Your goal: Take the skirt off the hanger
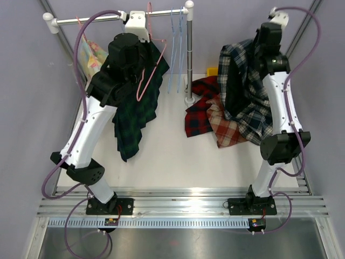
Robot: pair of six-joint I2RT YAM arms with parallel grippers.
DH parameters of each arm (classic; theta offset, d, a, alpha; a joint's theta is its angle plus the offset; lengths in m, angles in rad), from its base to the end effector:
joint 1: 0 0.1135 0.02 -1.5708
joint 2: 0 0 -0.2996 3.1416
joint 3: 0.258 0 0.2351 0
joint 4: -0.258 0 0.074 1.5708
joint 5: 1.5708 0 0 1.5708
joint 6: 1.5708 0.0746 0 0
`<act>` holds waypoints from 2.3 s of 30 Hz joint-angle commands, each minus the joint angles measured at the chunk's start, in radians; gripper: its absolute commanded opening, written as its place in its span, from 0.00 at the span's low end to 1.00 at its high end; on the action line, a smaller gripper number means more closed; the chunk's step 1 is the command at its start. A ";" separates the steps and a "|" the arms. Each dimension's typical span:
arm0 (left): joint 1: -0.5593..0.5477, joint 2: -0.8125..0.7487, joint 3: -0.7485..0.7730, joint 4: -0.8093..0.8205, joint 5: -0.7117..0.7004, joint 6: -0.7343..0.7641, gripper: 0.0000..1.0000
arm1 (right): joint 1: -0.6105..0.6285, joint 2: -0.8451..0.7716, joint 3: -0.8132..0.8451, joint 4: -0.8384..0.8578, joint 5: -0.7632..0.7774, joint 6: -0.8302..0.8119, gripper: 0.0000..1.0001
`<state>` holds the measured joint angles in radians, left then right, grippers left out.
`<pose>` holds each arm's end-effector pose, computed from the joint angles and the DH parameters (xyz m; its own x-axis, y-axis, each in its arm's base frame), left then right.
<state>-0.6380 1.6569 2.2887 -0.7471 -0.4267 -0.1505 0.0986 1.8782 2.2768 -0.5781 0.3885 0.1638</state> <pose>0.2873 -0.1746 0.5783 -0.1231 -0.0786 -0.9893 0.1957 0.9754 -0.1019 0.4383 0.0150 0.5170 -0.1297 0.1388 -0.9818 0.3050 0.9477 0.0937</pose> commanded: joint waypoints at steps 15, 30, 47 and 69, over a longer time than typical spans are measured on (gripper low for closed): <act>0.061 0.274 0.144 0.335 0.023 0.088 0.00 | 0.088 -0.286 -1.135 0.342 -0.502 0.345 0.63; 0.047 0.021 -0.031 0.206 -0.007 0.035 0.61 | 0.124 -0.507 -1.178 0.236 -0.464 0.335 0.99; 0.285 -0.011 -0.117 0.112 0.069 0.048 0.56 | 0.144 -0.706 -1.280 0.162 -0.439 0.319 0.99; 0.342 0.098 -0.045 0.114 0.177 -0.009 0.00 | 0.145 -0.699 -1.300 0.190 -0.451 0.278 1.00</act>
<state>-0.2790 1.8019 2.1727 -0.6762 -0.2455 -0.1558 0.2379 1.1946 0.9604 -0.4240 -0.0471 0.4671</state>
